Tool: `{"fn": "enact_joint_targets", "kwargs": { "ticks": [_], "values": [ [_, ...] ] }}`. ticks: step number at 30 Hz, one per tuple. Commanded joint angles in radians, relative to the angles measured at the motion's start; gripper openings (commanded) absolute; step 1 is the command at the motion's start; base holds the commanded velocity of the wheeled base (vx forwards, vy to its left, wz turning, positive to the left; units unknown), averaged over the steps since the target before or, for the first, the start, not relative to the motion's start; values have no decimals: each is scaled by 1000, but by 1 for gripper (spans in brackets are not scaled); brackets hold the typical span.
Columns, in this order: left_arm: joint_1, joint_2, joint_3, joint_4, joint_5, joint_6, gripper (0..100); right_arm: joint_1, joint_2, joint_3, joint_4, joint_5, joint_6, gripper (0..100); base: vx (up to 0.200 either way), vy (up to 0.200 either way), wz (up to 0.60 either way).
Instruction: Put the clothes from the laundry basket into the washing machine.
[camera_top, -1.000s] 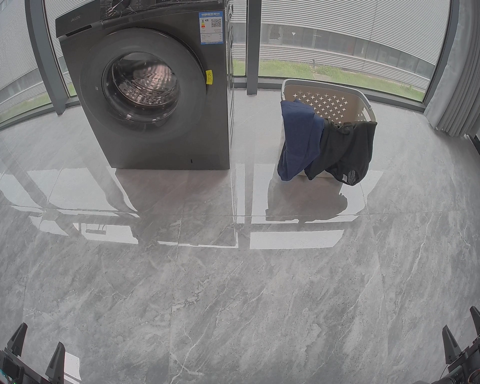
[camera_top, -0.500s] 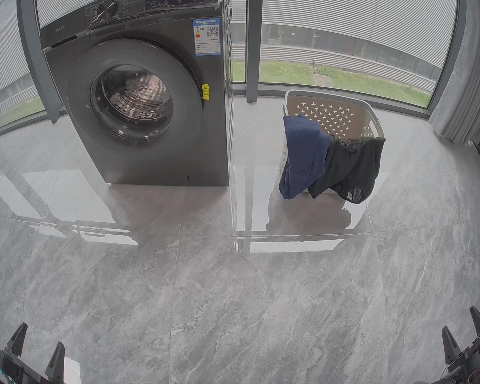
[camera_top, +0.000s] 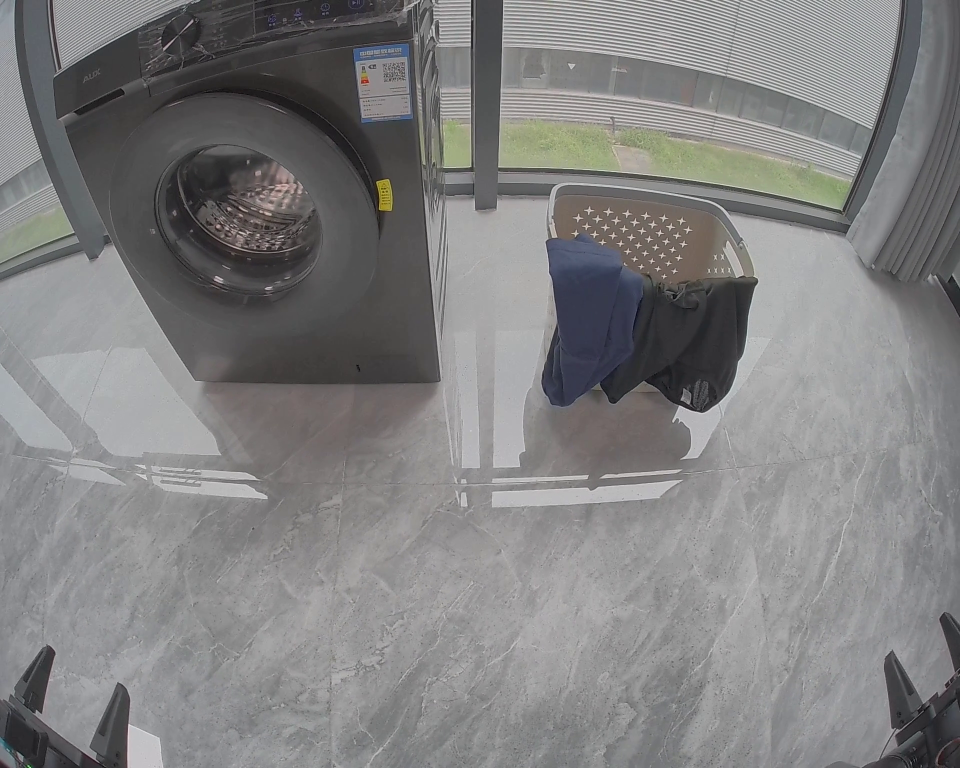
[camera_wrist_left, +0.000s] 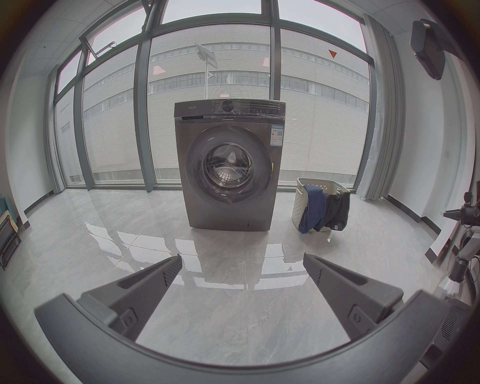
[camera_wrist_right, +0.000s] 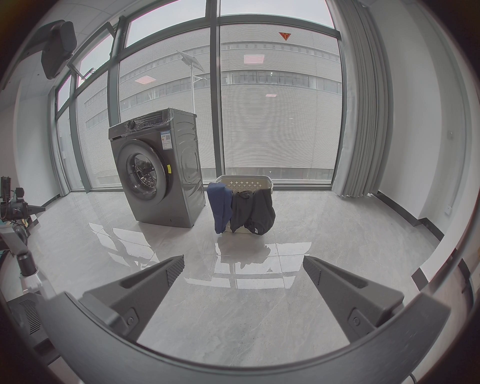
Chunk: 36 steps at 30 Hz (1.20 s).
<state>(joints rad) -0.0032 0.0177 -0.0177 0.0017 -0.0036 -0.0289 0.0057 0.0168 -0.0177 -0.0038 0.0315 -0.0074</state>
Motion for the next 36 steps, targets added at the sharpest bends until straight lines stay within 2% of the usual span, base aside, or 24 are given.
{"fn": "enact_joint_targets", "kwargs": {
  "ticks": [1,14,23,36],
  "values": [
    [0,-10,16,0,1,0,100,0,-5,18,-1,1,0,100,200,0,0],
    [0,-10,16,0,4,-2,100,0,-5,18,-1,1,0,100,200,0,0],
    [0,-10,16,0,5,0,100,0,-5,18,-1,-1,1,100,0,0,0],
    [0,-10,16,0,7,-3,100,0,-5,18,-1,1,0,100,0,-200,0]
  ]
}}
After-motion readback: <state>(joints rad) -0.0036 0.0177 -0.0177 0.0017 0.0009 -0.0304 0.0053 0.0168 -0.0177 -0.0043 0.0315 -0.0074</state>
